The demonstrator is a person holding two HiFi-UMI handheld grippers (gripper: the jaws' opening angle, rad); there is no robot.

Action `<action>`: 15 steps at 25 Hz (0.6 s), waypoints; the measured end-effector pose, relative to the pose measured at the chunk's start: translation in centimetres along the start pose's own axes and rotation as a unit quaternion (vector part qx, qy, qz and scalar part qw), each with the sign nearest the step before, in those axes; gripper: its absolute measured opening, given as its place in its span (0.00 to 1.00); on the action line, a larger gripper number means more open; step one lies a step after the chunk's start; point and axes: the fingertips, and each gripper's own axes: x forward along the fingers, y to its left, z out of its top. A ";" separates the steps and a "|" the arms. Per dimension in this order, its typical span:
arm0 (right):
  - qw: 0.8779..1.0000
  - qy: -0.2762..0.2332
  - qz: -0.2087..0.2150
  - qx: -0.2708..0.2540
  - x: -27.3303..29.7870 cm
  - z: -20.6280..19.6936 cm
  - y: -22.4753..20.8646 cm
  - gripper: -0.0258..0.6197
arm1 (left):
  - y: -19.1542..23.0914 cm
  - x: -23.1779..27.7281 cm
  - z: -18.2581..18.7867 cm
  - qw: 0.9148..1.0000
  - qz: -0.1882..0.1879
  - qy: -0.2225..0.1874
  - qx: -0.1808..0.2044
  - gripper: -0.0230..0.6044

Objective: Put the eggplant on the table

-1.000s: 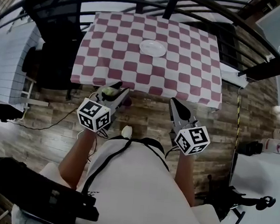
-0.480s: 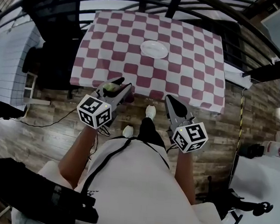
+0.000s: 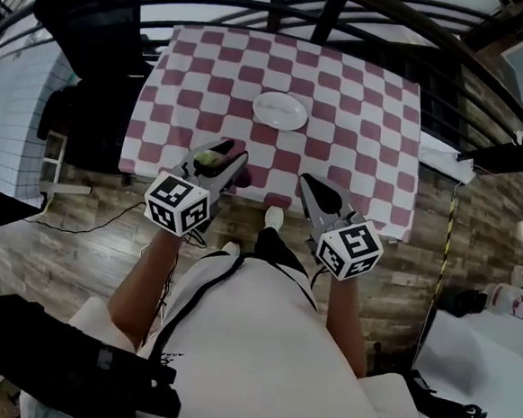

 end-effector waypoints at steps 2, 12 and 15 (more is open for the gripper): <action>1.000 0.004 0.013 -0.002 0.9 0.7 -1.3 0.05 | 0.4 1.6 0.5 1.000 0.006 0.001 -0.004 0.29; 0.998 0.033 0.053 -0.001 4.4 0.9 -8.9 0.05 | 3.3 10.5 1.2 0.999 0.032 0.037 0.024 0.29; 0.997 0.040 0.062 0.006 4.8 0.8 -11.3 0.05 | 4.1 13.2 1.0 0.996 0.039 0.061 0.048 0.29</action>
